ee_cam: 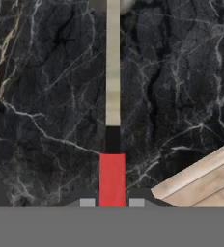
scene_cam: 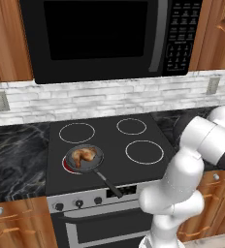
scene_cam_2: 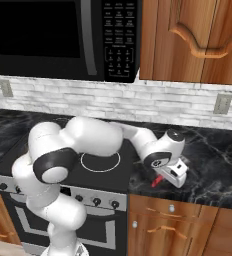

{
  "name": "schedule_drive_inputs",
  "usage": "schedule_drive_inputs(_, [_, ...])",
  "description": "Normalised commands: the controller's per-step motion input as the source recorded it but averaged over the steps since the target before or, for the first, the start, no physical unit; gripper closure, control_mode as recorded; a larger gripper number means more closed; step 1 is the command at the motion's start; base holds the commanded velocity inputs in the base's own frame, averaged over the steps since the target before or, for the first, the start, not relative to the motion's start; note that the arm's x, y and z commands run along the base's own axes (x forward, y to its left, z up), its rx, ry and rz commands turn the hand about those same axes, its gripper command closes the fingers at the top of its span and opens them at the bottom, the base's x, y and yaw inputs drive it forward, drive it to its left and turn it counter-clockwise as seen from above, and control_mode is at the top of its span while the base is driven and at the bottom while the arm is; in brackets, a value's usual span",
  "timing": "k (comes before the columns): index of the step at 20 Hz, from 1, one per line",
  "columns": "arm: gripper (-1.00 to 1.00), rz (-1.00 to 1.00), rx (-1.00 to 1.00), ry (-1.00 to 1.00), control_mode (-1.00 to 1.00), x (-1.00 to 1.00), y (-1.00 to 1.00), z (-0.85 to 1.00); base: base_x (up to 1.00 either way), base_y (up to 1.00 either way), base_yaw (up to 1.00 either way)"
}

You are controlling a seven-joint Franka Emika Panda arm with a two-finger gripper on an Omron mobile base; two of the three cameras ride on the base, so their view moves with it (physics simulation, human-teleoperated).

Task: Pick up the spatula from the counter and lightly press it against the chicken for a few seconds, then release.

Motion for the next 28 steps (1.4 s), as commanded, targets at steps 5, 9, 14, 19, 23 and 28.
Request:
schedule_drive_inputs(5, [1.0,0.09,0.0,-0.05,-1.0,-0.32,0.32,0.29,0.0,0.0,0.0])
schedule_drive_inputs(9, [1.0,0.1,0.0,-0.07,-1.0,-0.31,0.23,0.36,0.0,0.0,0.0])
schedule_drive_inputs(14, [1.0,0.15,-0.05,-0.12,-1.0,-0.4,0.1,0.37,0.0,0.0,0.0])
schedule_drive_inputs(19, [1.0,0.16,-0.05,-0.05,-1.0,-0.35,0.14,0.36,0.0,0.0,0.0])
schedule_drive_inputs(23, [1.0,0.16,-0.06,-0.01,-1.0,-0.27,0.2,0.39,0.0,0.0,0.0])
schedule_drive_inputs(28, [1.0,0.15,-0.1,0.0,-1.0,-0.15,0.24,0.38,0.0,0.0,0.0])
